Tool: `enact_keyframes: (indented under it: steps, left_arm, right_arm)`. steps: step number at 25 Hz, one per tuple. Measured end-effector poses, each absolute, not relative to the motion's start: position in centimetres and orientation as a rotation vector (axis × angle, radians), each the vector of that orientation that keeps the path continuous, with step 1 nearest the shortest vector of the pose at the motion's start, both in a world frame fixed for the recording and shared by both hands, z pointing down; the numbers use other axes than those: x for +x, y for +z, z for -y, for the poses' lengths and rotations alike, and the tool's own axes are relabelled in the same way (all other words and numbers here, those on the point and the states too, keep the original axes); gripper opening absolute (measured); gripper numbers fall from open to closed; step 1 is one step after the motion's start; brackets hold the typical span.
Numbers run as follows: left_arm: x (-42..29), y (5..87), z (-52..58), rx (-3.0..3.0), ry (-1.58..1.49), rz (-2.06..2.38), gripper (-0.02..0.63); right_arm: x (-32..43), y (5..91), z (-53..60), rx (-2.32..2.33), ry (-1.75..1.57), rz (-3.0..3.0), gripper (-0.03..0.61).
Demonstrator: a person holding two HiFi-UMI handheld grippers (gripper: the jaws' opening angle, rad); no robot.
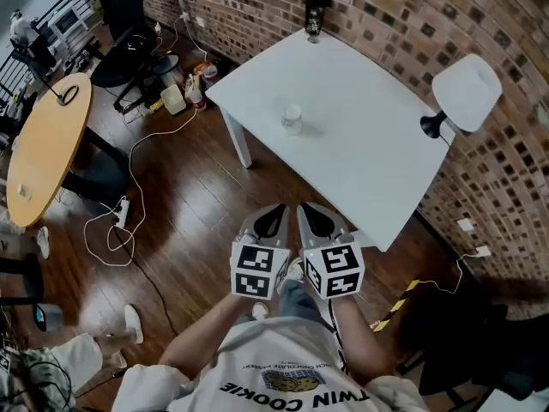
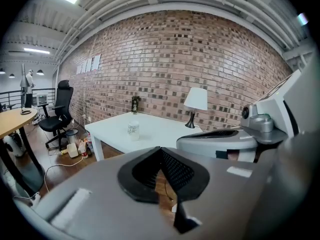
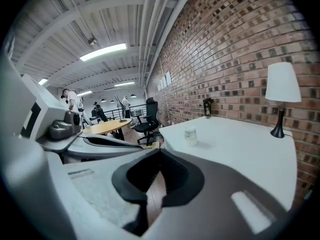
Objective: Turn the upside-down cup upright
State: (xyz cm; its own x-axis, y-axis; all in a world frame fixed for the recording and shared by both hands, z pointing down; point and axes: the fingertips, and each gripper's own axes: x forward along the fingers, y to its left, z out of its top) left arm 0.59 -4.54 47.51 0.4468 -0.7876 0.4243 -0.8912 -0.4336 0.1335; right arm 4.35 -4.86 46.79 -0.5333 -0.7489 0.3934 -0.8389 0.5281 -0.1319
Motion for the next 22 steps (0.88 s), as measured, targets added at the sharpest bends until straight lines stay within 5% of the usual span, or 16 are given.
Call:
enact_keyframes:
  steps: [22]
  left_arm:
    - [-4.7,45.0,-13.2,2.447,0.367,1.329,0.006]
  right_arm:
    - [-0.7,45.5,-13.7,1.508,0.51,2.407,0.003]
